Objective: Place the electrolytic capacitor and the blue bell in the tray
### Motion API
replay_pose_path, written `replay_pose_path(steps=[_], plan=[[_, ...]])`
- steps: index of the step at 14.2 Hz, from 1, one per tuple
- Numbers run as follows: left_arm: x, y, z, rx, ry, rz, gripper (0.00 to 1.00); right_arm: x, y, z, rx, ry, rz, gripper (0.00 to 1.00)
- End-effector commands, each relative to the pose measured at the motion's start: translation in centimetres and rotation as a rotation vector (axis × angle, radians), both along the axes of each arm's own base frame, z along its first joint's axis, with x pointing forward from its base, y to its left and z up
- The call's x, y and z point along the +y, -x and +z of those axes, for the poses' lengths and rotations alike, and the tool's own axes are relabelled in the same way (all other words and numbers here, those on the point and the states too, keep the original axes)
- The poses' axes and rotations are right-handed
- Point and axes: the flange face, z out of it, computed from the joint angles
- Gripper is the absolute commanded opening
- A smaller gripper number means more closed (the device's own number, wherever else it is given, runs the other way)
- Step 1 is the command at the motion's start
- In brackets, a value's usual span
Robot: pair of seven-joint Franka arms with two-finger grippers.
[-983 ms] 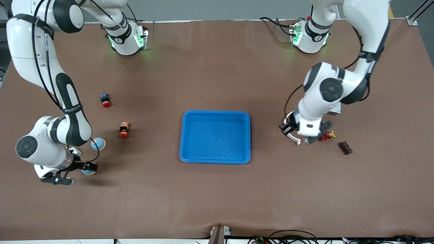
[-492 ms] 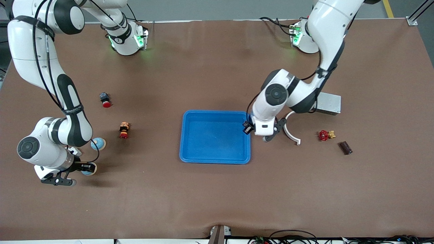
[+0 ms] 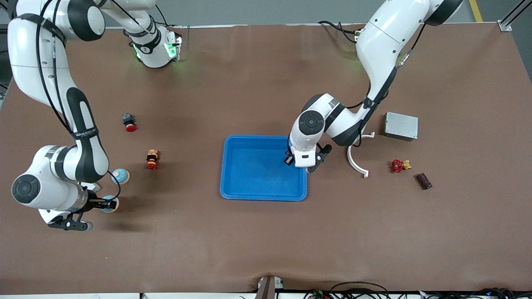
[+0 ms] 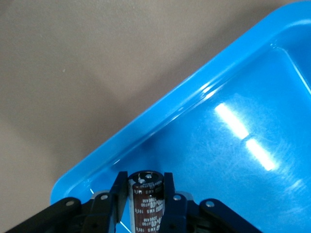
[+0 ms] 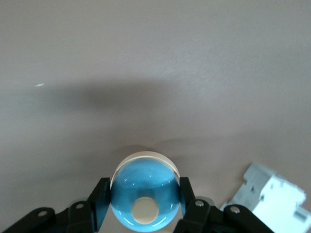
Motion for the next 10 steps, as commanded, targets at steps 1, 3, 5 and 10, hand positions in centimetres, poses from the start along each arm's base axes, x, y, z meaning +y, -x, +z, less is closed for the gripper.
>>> replay_pose_path(steps=[1,3,5,10], plan=[[-0.2,-0.6,0.6,-0.022,-0.01,0.005,0.92,5.6,0.7,5.4,0.029,0.004,-0.089,0.0],[-0.1,-1.0,1.6,-0.037,-0.005,0.003,1.0,11.0,1.8,9.0,0.039,-0.015,-0.177,0.0],[0.8,-2.1,4.3,-0.066,0.0,0.011,1.0,15.4,3.1,11.8,0.035,-0.032,-0.255,0.0],[7.5,-5.5,12.8,-0.089,-0.052,-0.055,1.0,29.1,8.7,15.4,-0.001,-0.024,-0.4,0.0]])
